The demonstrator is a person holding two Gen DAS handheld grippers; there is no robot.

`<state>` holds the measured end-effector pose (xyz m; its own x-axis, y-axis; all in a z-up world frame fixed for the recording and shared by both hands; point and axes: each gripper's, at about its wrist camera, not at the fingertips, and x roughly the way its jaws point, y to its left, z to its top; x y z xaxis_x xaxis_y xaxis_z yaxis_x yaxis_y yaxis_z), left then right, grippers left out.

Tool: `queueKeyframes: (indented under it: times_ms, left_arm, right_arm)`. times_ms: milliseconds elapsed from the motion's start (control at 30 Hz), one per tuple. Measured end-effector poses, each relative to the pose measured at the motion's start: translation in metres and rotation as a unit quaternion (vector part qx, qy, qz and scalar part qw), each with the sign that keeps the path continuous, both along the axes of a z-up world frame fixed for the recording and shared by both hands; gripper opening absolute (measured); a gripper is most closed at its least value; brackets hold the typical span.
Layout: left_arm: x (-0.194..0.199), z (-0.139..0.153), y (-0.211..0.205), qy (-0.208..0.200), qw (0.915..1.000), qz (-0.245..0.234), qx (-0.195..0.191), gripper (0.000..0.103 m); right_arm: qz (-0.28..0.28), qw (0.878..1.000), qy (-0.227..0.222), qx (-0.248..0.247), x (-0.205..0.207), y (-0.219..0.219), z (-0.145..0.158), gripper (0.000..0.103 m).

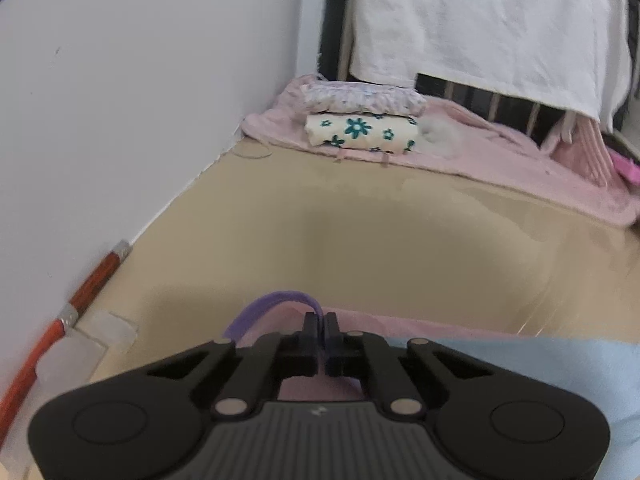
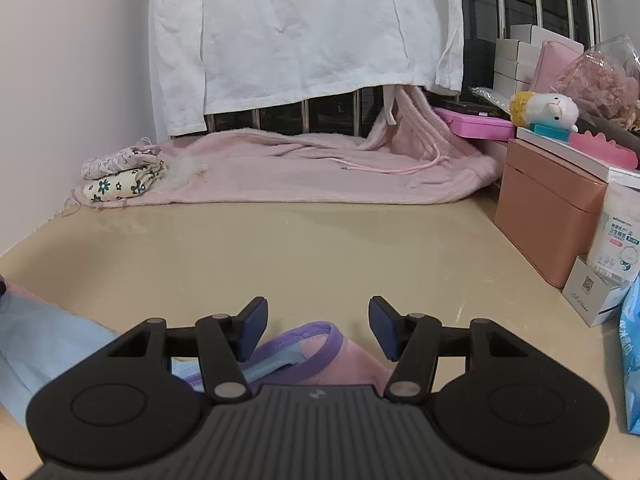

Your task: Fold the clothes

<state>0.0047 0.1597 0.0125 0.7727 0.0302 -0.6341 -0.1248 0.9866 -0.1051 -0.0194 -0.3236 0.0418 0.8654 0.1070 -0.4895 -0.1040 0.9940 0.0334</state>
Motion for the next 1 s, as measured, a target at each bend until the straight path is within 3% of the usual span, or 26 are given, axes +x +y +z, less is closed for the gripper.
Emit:
queueKeyframes:
  times_ms: [200, 533, 767, 933, 967, 1000]
  left_arm:
    - [0.014, 0.003, 0.025, -0.01, 0.9947, 0.016, -0.101, 0.001]
    - [0.039, -0.009, 0.044, -0.021, 0.9797, 0.072, -0.186, 0.002]
    - [0.036, -0.007, 0.033, -0.023, 0.9924, 0.068, -0.1, 0.005]
    - [0.029, -0.006, 0.024, -0.024, 0.9945, 0.093, -0.042, 0.006]
    - [0.028, -0.006, 0.023, -0.024, 0.9939, 0.102, -0.033, 0.006]
    - [0.028, -0.005, 0.022, -0.022, 0.9935, 0.109, -0.023, 0.006]
  right_arm:
    - [-0.014, 1.0, 0.01, -0.009, 0.0, -0.005, -0.004, 0.057]
    - [-0.038, 0.999, 0.026, -0.024, -0.001, -0.013, -0.011, 0.057]
    - [-0.064, 0.997, 0.038, 0.03, -0.002, -0.044, -0.005, 0.057]
    - [-0.021, 0.997, 0.052, 0.06, 0.014, -0.032, -0.006, 0.057]
    - [-0.008, 0.997, 0.059, 0.054, 0.02, -0.025, -0.008, 0.053]
    - [0.006, 0.996, 0.074, 0.039, 0.028, -0.016, -0.014, 0.025]
